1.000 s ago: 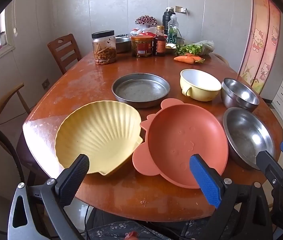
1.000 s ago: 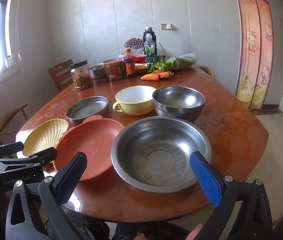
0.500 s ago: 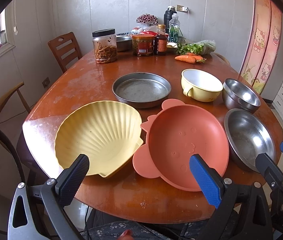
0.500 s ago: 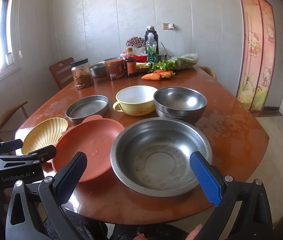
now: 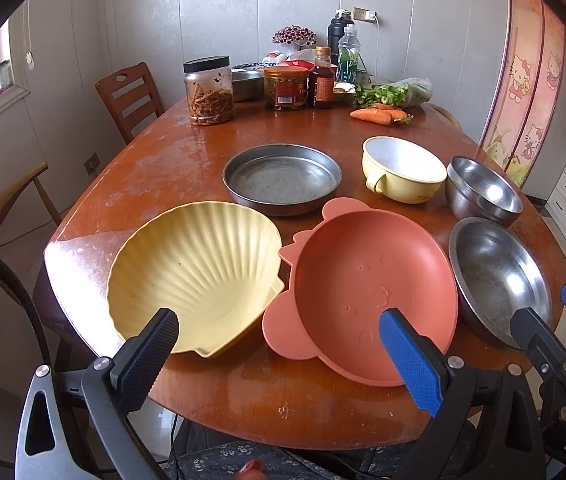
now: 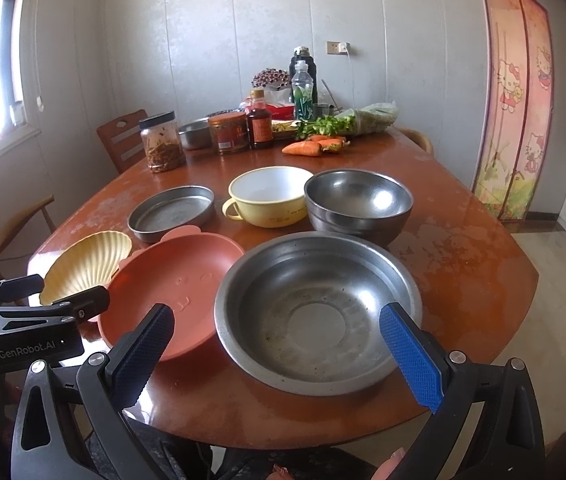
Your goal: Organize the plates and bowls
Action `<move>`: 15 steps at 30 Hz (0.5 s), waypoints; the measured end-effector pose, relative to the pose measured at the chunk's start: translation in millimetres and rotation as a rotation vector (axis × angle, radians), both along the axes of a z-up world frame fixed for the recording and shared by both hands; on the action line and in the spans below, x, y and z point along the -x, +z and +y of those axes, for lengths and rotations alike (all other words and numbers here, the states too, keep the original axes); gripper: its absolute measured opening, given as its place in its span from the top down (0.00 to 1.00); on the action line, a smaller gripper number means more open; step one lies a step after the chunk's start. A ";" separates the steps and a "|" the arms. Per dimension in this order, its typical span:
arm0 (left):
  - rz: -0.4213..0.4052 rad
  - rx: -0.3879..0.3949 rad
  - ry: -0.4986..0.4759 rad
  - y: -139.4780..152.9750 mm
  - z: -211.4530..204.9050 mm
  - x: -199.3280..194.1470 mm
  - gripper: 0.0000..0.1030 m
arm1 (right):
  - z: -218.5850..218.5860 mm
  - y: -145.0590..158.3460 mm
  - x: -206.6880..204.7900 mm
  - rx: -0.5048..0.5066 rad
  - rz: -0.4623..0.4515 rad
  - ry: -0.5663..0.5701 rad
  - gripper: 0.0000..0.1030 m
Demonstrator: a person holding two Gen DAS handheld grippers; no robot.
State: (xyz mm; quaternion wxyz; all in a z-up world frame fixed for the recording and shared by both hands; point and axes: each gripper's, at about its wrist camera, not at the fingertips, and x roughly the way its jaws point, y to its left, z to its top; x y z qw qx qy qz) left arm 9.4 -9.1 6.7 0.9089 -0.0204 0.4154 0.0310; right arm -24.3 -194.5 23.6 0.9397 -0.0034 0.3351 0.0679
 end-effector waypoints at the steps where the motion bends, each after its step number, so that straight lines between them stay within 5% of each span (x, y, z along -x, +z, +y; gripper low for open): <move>1: 0.001 -0.001 0.000 -0.2 -0.2 -0.3 0.02 | -0.3 0.1 -0.1 -0.001 -0.003 0.001 0.00; 15: 0.009 -0.001 -0.004 0.6 -0.9 -3.3 0.02 | -2.2 0.8 -2.9 -0.005 0.005 0.006 0.00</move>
